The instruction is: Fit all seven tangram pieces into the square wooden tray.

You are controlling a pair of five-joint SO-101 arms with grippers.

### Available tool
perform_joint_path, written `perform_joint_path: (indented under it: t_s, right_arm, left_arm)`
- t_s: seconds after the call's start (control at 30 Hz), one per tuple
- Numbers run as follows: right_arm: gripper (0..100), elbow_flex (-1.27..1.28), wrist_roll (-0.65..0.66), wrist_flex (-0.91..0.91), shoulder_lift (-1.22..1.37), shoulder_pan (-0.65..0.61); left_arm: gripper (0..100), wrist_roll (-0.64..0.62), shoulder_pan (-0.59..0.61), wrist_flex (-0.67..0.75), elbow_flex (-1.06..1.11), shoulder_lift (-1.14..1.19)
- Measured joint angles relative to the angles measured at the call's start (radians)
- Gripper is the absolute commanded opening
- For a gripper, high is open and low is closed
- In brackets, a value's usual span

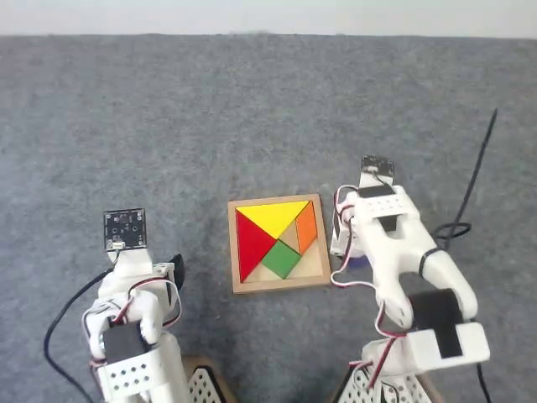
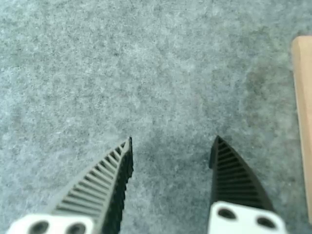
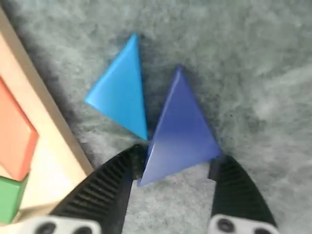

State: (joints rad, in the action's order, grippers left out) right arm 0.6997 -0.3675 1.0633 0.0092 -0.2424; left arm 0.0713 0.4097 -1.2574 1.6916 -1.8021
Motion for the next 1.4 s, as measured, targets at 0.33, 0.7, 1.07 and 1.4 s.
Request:
perform_joint_path:
  t_s: [0.33,0.7,1.07,1.4]
  right_arm:
    - [14.7,-0.014,0.094,0.012,-0.025,0.074]
    - [32.2,-0.034,0.551,0.072,-0.037,0.124]
    - [23.2,-0.19,0.618,0.072,0.025,0.137]
    - [22.7,-0.299,0.621,0.064,0.229,0.135]
  left_arm:
    - [24,0.0,0.0,0.0,0.0,0.0]
    - [24,0.0,0.0,0.0,0.0,0.0]
    - [24,0.0,0.0,0.0,0.0,0.0]
    - [24,0.0,0.0,0.0,0.0,0.0]
